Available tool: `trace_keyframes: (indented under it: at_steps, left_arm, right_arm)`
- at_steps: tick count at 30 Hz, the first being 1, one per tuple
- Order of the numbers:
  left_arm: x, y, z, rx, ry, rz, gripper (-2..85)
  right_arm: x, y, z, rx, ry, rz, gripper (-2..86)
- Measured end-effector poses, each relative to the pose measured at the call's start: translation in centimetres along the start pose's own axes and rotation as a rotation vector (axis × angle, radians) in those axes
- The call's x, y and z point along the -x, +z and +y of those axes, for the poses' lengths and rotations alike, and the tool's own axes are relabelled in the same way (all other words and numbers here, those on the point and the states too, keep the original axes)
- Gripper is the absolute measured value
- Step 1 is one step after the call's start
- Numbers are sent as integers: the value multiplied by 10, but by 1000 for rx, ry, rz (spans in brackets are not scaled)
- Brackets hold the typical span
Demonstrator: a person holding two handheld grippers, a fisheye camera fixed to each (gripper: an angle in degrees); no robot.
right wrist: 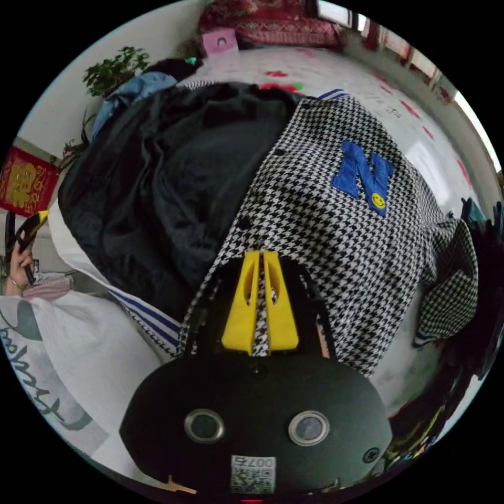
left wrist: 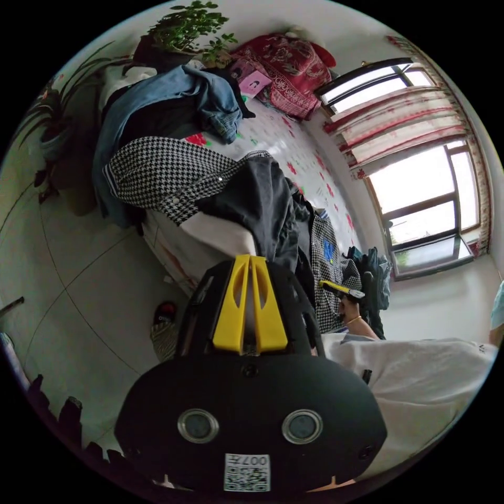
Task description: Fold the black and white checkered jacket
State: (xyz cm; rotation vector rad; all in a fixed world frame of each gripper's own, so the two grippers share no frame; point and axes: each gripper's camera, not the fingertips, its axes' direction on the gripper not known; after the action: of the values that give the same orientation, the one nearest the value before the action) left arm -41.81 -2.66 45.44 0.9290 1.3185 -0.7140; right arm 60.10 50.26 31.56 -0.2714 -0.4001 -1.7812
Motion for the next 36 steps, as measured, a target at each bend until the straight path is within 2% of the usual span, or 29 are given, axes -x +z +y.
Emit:
trace_keyframes:
  at_steps: [2,5,8,10,11,13,15,17,20,22,25,28,30,32,36]
  left_arm:
    - [-9,0,-1,-16,31,-3,-10]
    - [-33,1,-7,-3,144,-8,-10]
    - [-56,1,-11,29,281,-25,-9]
    - [-61,4,-12,57,324,-46,-9]
    - [-59,7,-11,66,323,-67,-9]
    - [-47,11,-12,77,261,-63,-7]
    - [-25,11,-12,48,145,22,0]
    - [-8,11,-13,8,67,84,23]
    - [20,23,-21,9,-55,110,74]
    - [33,33,-26,16,-121,112,97]
    - [46,45,-37,18,-193,64,111]
    - [68,58,-50,14,-313,69,72]
    - [84,59,-59,-34,-409,105,5]
    - [86,52,-69,-93,-407,153,-4]
    - [60,26,-95,-198,-137,356,-8]
  right_arm:
    - [-6,7,-10,92,-33,-26,7]
    - [-48,-24,11,-51,57,-23,1]
    - [-118,-83,71,-242,290,76,0]
    - [-175,-127,142,-373,545,181,3]
    - [-189,-134,162,-410,613,186,4]
    - [-229,-146,232,-448,887,234,17]
    - [-235,-150,263,-468,936,242,28]
    - [-220,-149,271,-546,840,200,39]
    - [-174,-117,235,-557,523,43,62]
    - [-130,-63,180,-400,247,-138,79]
    - [-70,5,125,-208,-20,-290,92]
    - [-16,59,101,-23,-235,-317,94]
    - [6,89,102,99,-324,-284,92]
    - [18,110,113,197,-378,-312,89]
    - [20,119,135,310,-416,-375,86]
